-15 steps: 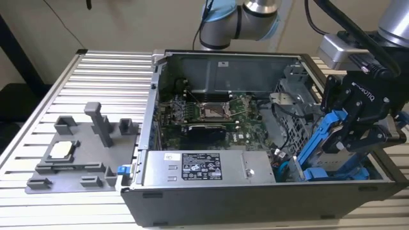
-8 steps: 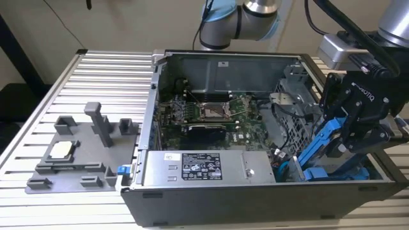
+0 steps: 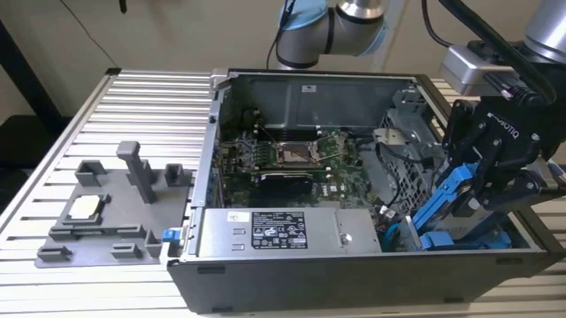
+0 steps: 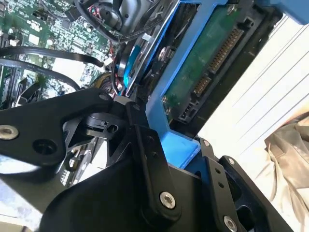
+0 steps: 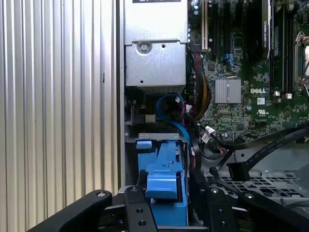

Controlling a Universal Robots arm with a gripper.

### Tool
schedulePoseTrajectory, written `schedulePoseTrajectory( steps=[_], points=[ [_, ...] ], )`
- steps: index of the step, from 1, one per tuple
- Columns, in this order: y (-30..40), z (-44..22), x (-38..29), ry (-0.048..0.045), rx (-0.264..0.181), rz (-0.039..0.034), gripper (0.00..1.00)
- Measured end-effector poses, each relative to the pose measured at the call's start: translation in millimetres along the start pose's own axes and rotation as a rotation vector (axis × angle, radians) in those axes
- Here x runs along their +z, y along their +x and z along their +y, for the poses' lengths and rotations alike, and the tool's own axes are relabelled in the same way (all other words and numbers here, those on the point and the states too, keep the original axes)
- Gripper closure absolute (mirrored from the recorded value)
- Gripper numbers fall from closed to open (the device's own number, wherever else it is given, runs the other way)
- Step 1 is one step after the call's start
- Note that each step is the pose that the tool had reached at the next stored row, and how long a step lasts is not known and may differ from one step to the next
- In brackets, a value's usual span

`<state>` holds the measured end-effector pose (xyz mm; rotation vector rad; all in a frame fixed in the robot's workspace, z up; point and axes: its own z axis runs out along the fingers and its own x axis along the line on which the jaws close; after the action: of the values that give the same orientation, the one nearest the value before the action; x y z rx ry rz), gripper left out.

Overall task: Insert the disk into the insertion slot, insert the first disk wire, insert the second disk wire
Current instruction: 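Insert the disk into the insertion slot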

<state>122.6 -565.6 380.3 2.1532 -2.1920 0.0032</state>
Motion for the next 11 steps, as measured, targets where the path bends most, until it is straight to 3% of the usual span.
schedulePoseTrajectory(
  steps=[2, 4, 11],
  points=[
    [0.0, 0.0, 0.0, -0.0001, 0.0, 0.0, 0.55],
    [0.0, 0.0, 0.0, -0.0002, 0.0, -0.0002, 0.67],
    [0.0, 1.6, 0.0, -0.0003, 0.001, -0.0019, 0.67]
  ],
)
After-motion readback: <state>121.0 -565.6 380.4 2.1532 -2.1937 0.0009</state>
